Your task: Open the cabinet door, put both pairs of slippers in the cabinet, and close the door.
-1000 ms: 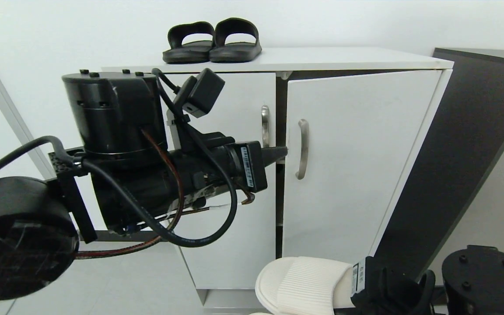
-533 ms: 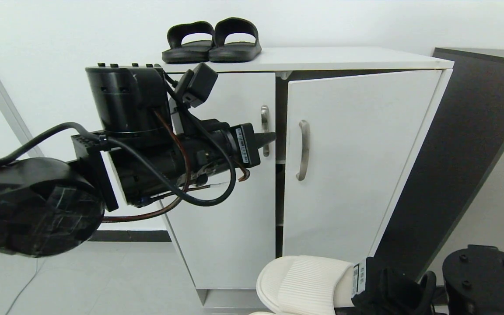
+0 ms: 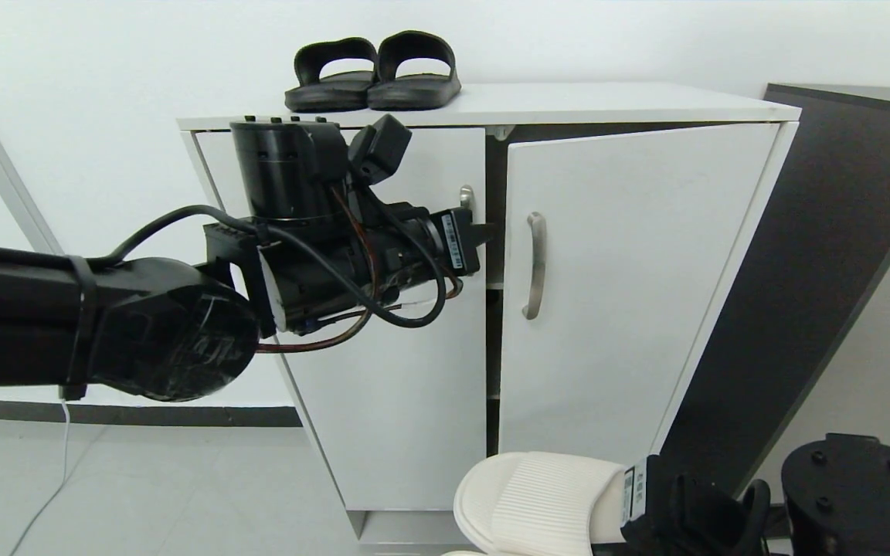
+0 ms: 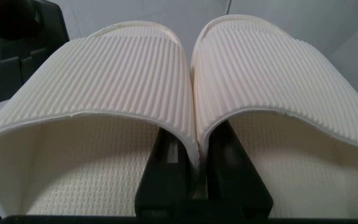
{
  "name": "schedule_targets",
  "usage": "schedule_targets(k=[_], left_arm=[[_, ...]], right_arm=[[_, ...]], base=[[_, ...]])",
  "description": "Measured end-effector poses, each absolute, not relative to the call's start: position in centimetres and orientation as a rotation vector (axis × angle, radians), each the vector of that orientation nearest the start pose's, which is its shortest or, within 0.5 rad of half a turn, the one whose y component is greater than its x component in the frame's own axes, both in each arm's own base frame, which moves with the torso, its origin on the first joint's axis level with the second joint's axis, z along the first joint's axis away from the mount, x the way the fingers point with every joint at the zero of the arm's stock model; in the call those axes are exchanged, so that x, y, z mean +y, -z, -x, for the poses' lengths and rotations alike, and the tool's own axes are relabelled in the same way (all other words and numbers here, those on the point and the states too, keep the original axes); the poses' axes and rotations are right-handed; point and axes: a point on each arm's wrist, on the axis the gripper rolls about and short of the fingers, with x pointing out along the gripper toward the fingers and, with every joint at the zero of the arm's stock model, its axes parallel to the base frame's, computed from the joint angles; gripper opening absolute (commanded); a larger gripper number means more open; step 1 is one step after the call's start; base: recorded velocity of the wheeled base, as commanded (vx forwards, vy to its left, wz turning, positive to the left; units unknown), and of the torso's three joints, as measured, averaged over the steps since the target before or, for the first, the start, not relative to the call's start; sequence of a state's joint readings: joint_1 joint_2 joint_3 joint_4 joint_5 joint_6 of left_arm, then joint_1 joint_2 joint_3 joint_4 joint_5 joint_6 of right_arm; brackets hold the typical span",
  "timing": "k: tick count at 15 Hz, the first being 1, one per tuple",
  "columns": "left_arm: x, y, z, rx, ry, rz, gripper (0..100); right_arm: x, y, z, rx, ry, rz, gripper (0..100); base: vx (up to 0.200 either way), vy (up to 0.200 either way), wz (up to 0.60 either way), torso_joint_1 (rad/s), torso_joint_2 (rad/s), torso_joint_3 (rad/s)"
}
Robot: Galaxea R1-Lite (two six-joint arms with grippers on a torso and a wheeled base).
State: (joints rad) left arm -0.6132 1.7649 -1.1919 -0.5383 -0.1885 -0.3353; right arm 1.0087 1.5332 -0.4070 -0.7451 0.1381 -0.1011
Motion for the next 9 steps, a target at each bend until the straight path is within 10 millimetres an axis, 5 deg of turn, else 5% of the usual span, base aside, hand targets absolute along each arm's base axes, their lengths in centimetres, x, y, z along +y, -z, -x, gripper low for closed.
schedule_targets(k=[9], left_arm=[[-21.4,-25.8,-29.6,0.166,0.829,0.310,0]], right_arm=[[19.3,-13.4,-11.8,0.309,-1.159,0.280,0]], base=[[0.000,0.000,0.00,0.000,0.00,0.000]])
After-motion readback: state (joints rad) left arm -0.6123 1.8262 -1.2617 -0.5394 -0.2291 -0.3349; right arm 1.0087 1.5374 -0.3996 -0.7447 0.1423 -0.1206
